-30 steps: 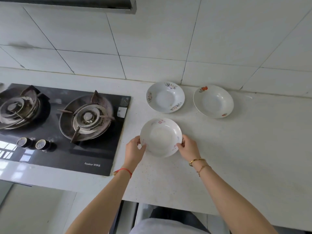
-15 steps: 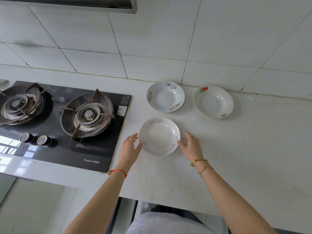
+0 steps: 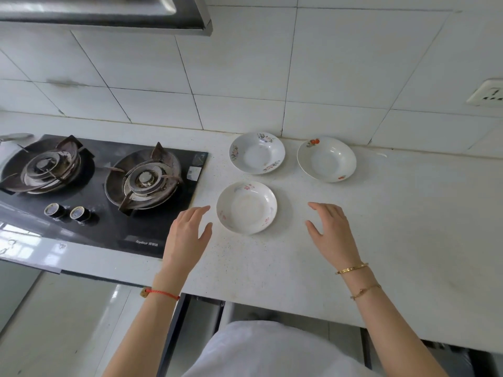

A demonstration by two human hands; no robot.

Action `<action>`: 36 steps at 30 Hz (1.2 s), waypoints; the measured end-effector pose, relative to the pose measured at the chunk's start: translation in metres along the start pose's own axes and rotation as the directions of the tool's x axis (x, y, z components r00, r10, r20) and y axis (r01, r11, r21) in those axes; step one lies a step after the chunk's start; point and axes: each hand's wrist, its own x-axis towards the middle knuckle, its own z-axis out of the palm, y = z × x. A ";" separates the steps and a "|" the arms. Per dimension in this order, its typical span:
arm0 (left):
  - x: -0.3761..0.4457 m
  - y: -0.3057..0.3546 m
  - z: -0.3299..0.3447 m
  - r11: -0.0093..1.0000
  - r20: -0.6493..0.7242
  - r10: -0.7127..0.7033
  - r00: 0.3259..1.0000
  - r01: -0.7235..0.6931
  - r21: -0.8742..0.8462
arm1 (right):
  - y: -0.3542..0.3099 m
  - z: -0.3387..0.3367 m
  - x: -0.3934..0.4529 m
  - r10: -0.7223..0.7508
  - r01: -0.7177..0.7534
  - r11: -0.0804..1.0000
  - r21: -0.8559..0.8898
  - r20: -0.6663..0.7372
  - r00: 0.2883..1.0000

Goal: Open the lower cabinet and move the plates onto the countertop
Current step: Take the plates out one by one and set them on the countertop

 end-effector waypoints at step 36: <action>-0.342 0.043 -0.047 0.973 0.084 0.208 0.975 -0.197 -0.122 | -0.035 -0.059 -0.421 0.239 -0.241 0.970 -0.014 -0.105 0.965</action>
